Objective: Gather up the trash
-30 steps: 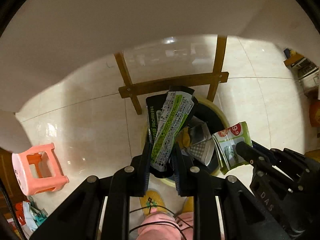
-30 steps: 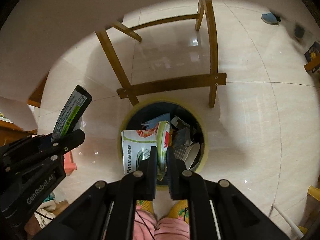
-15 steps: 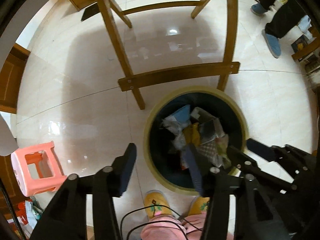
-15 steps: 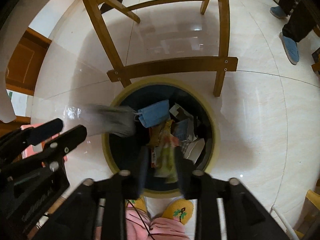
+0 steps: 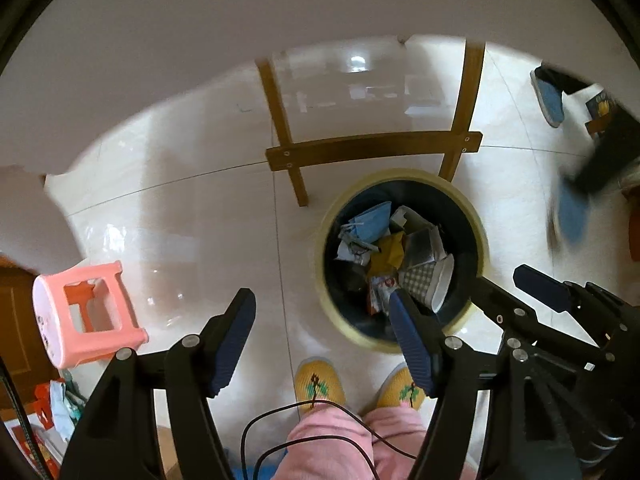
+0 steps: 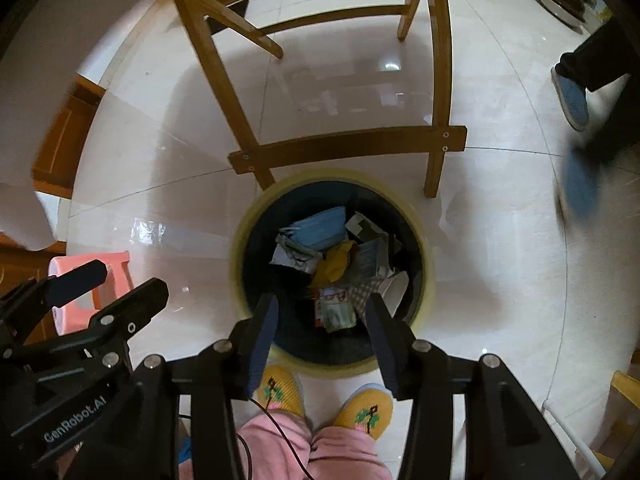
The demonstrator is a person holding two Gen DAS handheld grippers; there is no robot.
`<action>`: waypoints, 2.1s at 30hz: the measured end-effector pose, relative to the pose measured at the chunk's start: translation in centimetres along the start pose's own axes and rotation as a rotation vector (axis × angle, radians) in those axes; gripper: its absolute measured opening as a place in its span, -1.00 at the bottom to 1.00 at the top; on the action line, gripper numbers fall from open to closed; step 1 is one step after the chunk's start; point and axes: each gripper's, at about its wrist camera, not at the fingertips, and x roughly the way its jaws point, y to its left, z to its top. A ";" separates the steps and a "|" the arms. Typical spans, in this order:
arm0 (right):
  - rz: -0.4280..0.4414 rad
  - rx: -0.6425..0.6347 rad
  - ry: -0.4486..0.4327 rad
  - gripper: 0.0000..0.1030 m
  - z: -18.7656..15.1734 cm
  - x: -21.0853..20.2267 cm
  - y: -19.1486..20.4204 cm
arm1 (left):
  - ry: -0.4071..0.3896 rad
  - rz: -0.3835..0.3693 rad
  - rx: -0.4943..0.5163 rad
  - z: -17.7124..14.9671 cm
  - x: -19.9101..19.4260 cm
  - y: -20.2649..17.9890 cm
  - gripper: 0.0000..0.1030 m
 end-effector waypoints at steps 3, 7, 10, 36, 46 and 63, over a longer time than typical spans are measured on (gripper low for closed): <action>0.008 -0.003 -0.003 -0.09 -0.3 -2.9 1.1 | -0.011 0.008 -0.006 -0.4 -3.4 0.8 0.31; 0.011 -0.004 -0.005 -0.09 -0.9 -7.8 2.8 | -0.026 0.018 0.004 -0.9 -8.9 1.8 0.31; 0.007 -0.010 -0.009 -0.09 -1.1 -12.0 4.3 | -0.035 0.025 0.014 -1.0 -13.5 2.6 0.31; -0.082 -0.120 -0.553 0.31 5.7 -48.4 14.0 | -0.546 -0.001 -0.050 5.1 -48.9 6.7 0.49; -0.055 -0.075 -0.649 0.37 7.3 -53.5 10.8 | -0.654 0.051 -0.119 5.0 -53.6 3.6 0.62; -0.103 -0.167 -0.765 0.37 7.6 -55.4 10.1 | -0.705 0.064 -0.194 4.9 -55.3 2.2 0.62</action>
